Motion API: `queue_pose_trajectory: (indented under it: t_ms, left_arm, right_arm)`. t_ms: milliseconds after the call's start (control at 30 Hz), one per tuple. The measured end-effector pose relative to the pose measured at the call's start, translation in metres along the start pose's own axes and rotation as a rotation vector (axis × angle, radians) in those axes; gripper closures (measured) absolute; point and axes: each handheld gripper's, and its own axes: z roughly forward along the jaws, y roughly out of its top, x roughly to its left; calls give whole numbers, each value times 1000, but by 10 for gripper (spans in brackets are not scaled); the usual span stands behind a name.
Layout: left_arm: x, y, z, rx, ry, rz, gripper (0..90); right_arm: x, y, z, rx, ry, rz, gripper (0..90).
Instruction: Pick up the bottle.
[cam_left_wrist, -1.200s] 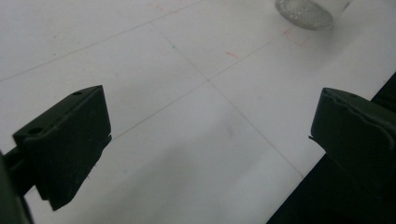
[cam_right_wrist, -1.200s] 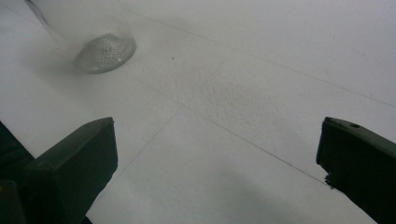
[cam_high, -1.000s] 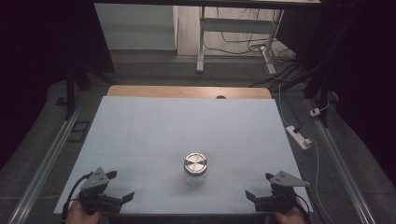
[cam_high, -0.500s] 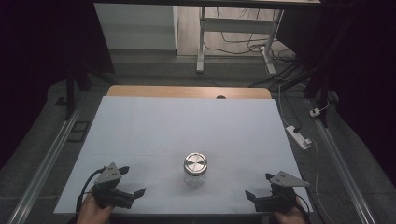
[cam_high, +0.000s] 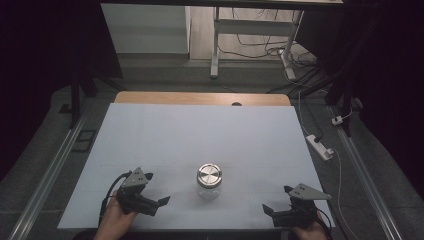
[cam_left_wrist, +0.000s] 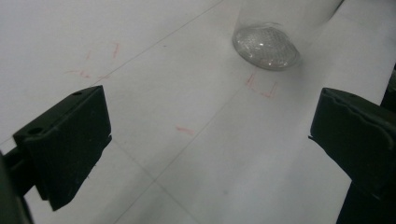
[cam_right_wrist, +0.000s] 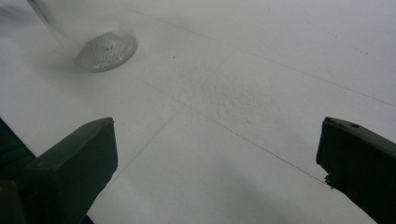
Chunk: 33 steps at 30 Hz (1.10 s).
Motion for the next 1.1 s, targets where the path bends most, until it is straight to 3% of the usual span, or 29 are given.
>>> queue_pose_trajectory:
  t_ms: [300, 667, 900, 1100]
  left_arm:
    - [-3, 16, 18, 11, -31, 13, 0]
    - [-6, 38, 43, 10, -83, 88, 0]
    - [-16, 47, 66, 36, -117, 148, 0]
    - [-24, 55, 79, 37, -146, 173, 0]
  right_arm:
    - [0, 0, 0, 2, 2, -3, 0]
    - [0, 0, 1, 4, 7, -8, 0]
    - [0, 0, 0, 4, 10, -12, 0]
    - [1, 0, 1, 6, 10, -20, 0]
